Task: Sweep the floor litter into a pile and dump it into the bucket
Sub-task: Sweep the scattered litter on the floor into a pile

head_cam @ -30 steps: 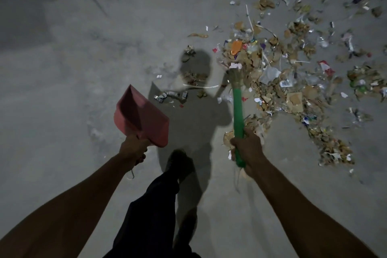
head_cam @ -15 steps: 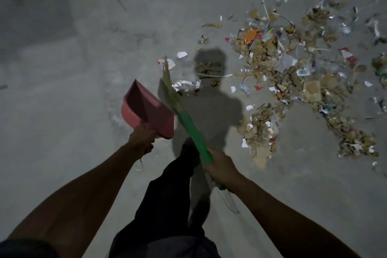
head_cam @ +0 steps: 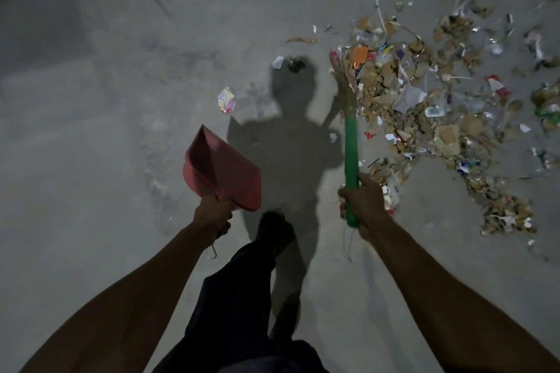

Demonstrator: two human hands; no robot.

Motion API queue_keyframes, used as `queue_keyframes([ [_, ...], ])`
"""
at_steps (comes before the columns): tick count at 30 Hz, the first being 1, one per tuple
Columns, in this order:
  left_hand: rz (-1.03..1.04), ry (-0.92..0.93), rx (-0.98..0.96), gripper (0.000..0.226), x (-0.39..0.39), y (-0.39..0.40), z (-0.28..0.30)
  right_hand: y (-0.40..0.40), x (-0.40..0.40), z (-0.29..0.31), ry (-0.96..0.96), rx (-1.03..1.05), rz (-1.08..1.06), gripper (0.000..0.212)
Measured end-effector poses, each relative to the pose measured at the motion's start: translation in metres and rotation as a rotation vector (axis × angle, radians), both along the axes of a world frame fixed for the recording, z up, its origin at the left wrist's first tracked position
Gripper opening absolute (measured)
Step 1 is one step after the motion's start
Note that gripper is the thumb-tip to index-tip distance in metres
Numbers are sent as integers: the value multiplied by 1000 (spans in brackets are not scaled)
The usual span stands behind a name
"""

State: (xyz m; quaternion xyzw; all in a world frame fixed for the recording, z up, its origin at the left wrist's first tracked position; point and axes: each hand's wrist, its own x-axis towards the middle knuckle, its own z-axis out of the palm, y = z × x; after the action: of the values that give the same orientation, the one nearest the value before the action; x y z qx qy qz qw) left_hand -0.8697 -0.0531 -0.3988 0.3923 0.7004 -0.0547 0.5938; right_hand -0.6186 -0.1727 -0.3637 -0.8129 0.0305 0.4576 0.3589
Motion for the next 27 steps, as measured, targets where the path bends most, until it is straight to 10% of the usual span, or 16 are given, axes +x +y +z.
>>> queue_keyframes([
  [17,31,120,17,16,-16,62,11,31,-89,9,26,-22,885,71],
  [27,43,84,6,18,-3,70,8,91,-39,-7,5,-77,495,58],
])
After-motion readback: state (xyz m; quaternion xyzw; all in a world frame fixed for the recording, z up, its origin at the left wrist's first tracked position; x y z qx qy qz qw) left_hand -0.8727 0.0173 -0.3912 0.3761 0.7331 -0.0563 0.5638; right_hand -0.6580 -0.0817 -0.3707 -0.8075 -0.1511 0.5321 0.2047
